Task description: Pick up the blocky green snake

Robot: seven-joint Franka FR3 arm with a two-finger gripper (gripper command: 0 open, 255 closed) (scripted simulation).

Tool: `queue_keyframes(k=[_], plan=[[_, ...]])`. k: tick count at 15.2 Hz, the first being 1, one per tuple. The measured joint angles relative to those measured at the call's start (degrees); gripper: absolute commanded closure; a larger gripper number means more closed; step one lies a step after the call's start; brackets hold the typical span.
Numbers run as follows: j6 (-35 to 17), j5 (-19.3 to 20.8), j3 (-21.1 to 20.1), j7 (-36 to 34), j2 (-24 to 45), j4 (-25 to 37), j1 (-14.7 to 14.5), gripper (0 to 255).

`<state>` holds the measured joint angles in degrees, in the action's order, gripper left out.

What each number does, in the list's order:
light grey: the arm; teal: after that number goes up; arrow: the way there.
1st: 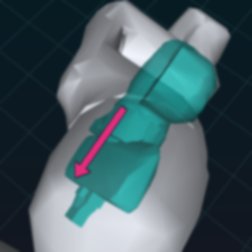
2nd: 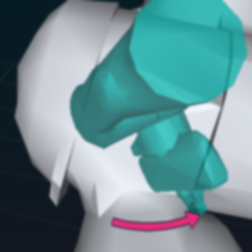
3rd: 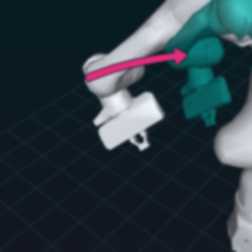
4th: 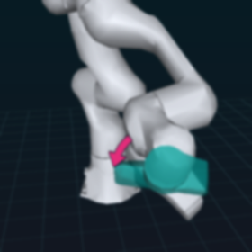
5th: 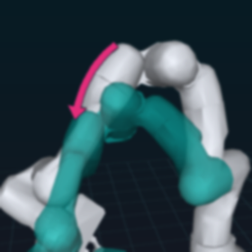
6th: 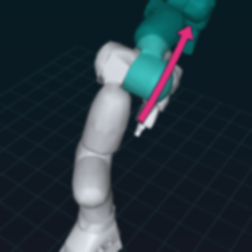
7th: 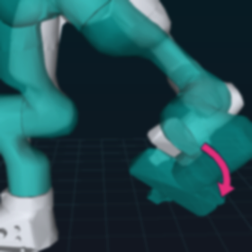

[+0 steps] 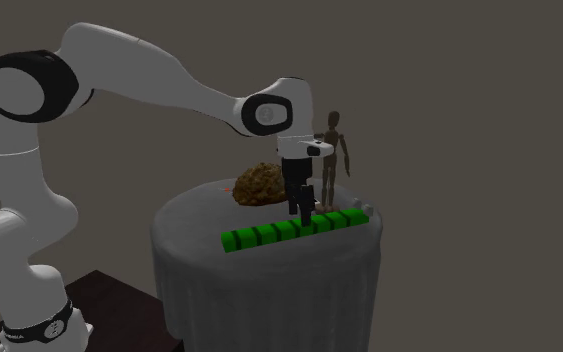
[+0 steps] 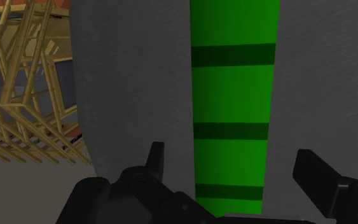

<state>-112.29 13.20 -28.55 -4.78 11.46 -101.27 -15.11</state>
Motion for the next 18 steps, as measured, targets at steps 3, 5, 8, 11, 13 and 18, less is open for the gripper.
queue_keyframes(k=[3, 5, 8, 11, 13, 18], plan=[[-1.9, 0.6, 0.2, -0.5, 0.9, -1.2, -0.1, 0], [-2.3, 0.7, 0.2, -0.6, 0.9, -1.6, -0.1, 255], [-2.5, 0.7, 0.2, -0.6, 0.8, -1.7, -0.1, 255], [-2.5, 0.7, 0.2, -0.6, 0.8, -1.7, -0.1, 255], [-2.5, 0.7, 0.2, -0.6, 0.8, -1.8, -0.1, 255], [-0.3, 0.1, 0.1, 0.0, 0.2, -0.1, 0.0, 255]])
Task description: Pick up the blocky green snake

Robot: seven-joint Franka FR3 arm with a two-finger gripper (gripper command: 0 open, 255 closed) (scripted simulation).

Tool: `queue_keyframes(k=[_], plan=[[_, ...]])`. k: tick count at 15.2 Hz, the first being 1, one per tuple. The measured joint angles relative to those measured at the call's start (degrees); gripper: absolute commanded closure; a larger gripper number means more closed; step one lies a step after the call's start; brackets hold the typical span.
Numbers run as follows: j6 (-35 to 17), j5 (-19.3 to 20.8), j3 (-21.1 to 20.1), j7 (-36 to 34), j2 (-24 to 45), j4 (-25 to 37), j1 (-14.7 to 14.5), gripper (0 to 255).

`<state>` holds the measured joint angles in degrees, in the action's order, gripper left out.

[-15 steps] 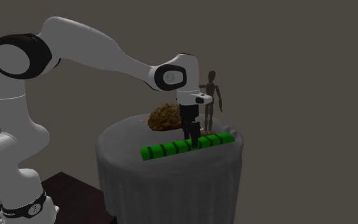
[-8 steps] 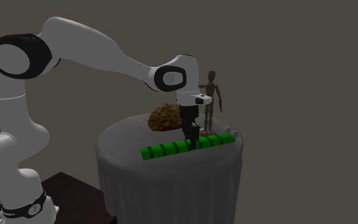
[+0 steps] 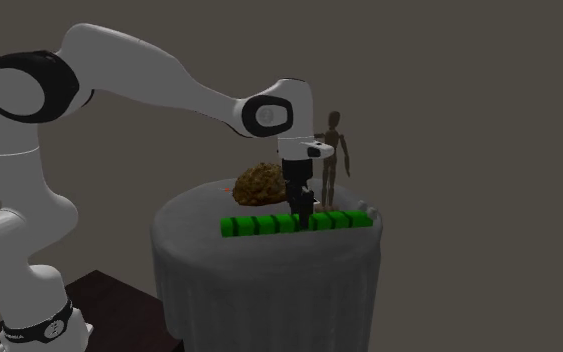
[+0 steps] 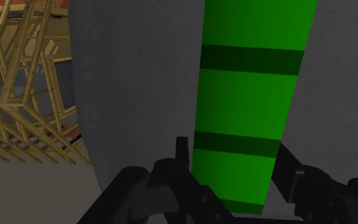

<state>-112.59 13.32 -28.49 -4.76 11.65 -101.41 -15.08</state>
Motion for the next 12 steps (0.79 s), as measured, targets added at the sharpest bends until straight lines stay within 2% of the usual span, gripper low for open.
queue_keyframes(k=[12], plan=[[8.3, -1.1, -0.4, 1.5, -1.1, 7.5, -0.2, 255]])
